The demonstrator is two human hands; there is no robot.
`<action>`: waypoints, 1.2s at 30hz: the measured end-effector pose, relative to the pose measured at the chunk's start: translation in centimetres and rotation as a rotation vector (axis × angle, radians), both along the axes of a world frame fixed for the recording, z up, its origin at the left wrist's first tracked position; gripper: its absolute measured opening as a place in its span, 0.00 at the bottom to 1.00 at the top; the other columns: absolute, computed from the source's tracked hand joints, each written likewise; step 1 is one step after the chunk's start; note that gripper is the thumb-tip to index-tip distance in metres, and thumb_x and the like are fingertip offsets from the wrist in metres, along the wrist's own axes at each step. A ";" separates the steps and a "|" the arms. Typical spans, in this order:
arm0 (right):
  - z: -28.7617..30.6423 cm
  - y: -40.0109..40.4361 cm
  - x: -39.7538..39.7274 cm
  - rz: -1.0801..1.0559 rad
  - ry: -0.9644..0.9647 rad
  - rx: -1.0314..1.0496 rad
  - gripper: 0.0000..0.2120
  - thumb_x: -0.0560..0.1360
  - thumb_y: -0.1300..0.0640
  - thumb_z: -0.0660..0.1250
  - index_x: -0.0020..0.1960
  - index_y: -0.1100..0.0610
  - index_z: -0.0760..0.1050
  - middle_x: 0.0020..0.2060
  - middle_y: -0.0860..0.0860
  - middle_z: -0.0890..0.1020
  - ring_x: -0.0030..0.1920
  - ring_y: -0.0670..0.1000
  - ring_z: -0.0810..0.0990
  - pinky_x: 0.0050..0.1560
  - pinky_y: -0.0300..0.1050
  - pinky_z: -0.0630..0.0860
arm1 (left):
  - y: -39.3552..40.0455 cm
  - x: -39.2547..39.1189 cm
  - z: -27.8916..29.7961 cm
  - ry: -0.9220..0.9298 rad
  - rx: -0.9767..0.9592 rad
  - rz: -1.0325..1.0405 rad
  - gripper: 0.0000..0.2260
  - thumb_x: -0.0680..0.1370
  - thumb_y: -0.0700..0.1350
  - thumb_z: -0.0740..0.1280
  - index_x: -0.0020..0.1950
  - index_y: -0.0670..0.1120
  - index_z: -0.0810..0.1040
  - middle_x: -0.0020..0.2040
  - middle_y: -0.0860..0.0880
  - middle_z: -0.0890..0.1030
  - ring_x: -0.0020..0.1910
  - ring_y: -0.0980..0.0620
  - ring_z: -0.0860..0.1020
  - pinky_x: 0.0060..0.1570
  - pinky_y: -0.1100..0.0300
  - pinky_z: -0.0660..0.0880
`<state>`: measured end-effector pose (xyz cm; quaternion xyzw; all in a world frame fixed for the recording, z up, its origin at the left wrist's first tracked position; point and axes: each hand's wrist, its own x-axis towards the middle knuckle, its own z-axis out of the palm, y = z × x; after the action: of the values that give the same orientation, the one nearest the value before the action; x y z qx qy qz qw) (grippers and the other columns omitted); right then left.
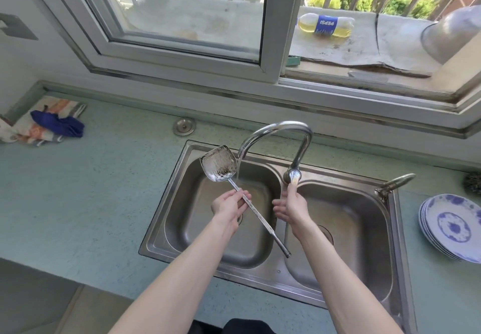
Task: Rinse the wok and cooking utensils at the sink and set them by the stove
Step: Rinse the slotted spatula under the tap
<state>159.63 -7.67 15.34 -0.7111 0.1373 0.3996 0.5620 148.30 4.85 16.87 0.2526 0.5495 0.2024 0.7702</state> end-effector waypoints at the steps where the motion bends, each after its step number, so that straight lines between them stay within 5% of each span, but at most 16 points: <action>1: 0.0 -0.2 -0.8 0.042 0.011 -0.016 0.25 0.86 0.38 0.54 0.63 0.59 0.72 0.47 0.60 0.87 0.39 0.55 0.84 0.39 0.46 0.81 | 0.0 0.2 0.1 -0.005 -0.006 -0.011 0.05 0.79 0.29 0.68 0.55 0.33 0.78 0.43 0.38 0.83 0.38 0.46 0.83 0.34 0.58 0.83; 3: 0.1 -0.6 -2.4 0.125 0.064 -0.028 0.22 0.86 0.40 0.55 0.65 0.58 0.69 0.47 0.60 0.87 0.40 0.58 0.86 0.41 0.48 0.81 | 0.1 0.6 0.3 -0.010 -0.018 -0.028 0.07 0.79 0.29 0.68 0.56 0.33 0.78 0.43 0.38 0.83 0.38 0.46 0.83 0.33 0.59 0.83; 6: 1.3 -1.0 -5.1 0.242 0.085 0.008 0.21 0.86 0.42 0.58 0.58 0.62 0.73 0.35 0.55 0.84 0.27 0.52 0.78 0.29 0.42 0.73 | 0.4 1.2 0.4 -0.014 -0.036 -0.078 0.07 0.79 0.29 0.68 0.57 0.32 0.77 0.43 0.38 0.83 0.39 0.45 0.83 0.34 0.59 0.83; 11: 3.8 -1.4 -6.7 0.473 -0.465 -0.221 0.18 0.84 0.44 0.63 0.42 0.51 0.83 0.32 0.45 0.82 0.33 0.45 0.78 0.39 0.46 0.73 | 1.2 2.1 0.6 -0.048 -0.089 -0.189 0.04 0.79 0.28 0.67 0.53 0.33 0.78 0.41 0.39 0.83 0.40 0.44 0.82 0.40 0.55 0.84; 14: 4.9 -1.3 -7.0 0.504 -0.584 -0.308 0.16 0.83 0.46 0.66 0.39 0.49 0.82 0.34 0.44 0.83 0.37 0.42 0.79 0.42 0.40 0.73 | 2.1 2.2 0.4 -0.063 -0.118 -0.249 0.06 0.79 0.28 0.67 0.55 0.32 0.78 0.40 0.39 0.83 0.39 0.45 0.83 0.38 0.57 0.84; 22: 6.7 -1.1 -8.9 0.410 -0.562 -0.313 0.18 0.83 0.47 0.67 0.37 0.53 0.79 0.26 0.41 0.76 0.29 0.43 0.69 0.33 0.37 0.63 | 5.7 2.9 -0.5 -0.046 -0.107 -0.327 0.06 0.81 0.35 0.69 0.56 0.32 0.79 0.41 0.40 0.84 0.38 0.46 0.84 0.37 0.57 0.84; 26: 7.4 -0.7 -9.5 0.360 -0.532 -0.261 0.18 0.83 0.46 0.67 0.38 0.54 0.79 0.26 0.42 0.74 0.29 0.43 0.67 0.36 0.41 0.64 | 6.7 3.2 -0.4 0.028 -0.036 -0.357 0.09 0.81 0.42 0.70 0.44 0.38 0.80 0.36 0.43 0.85 0.30 0.50 0.85 0.34 0.58 0.83; 30: 8.1 -1.0 -9.1 0.362 -0.518 -0.226 0.18 0.83 0.47 0.67 0.38 0.55 0.79 0.25 0.43 0.73 0.29 0.45 0.67 0.36 0.45 0.66 | 8.7 3.4 -0.7 0.128 0.161 -0.307 0.06 0.79 0.39 0.72 0.42 0.40 0.80 0.39 0.45 0.83 0.35 0.48 0.84 0.31 0.61 0.82; 34: 8.1 -2.1 -8.8 0.357 -0.456 -0.192 0.18 0.83 0.48 0.67 0.39 0.57 0.80 0.25 0.43 0.71 0.28 0.46 0.65 0.36 0.46 0.65 | 10.8 2.9 -1.4 0.257 0.450 -0.540 0.10 0.73 0.49 0.76 0.40 0.43 0.82 0.37 0.46 0.86 0.39 0.41 0.86 0.40 0.47 0.85; 36: 8.1 -2.1 -8.5 0.381 -0.468 -0.234 0.17 0.83 0.48 0.67 0.39 0.56 0.81 0.25 0.43 0.73 0.28 0.44 0.66 0.36 0.44 0.65 | 10.7 2.8 -1.4 0.275 0.478 -0.594 0.11 0.76 0.46 0.74 0.38 0.41 0.79 0.35 0.47 0.84 0.35 0.45 0.87 0.38 0.51 0.83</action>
<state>151.17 -9.76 23.45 -0.8563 -0.0864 0.3047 0.4080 151.06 15.56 15.44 0.5972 0.4881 0.0576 0.6339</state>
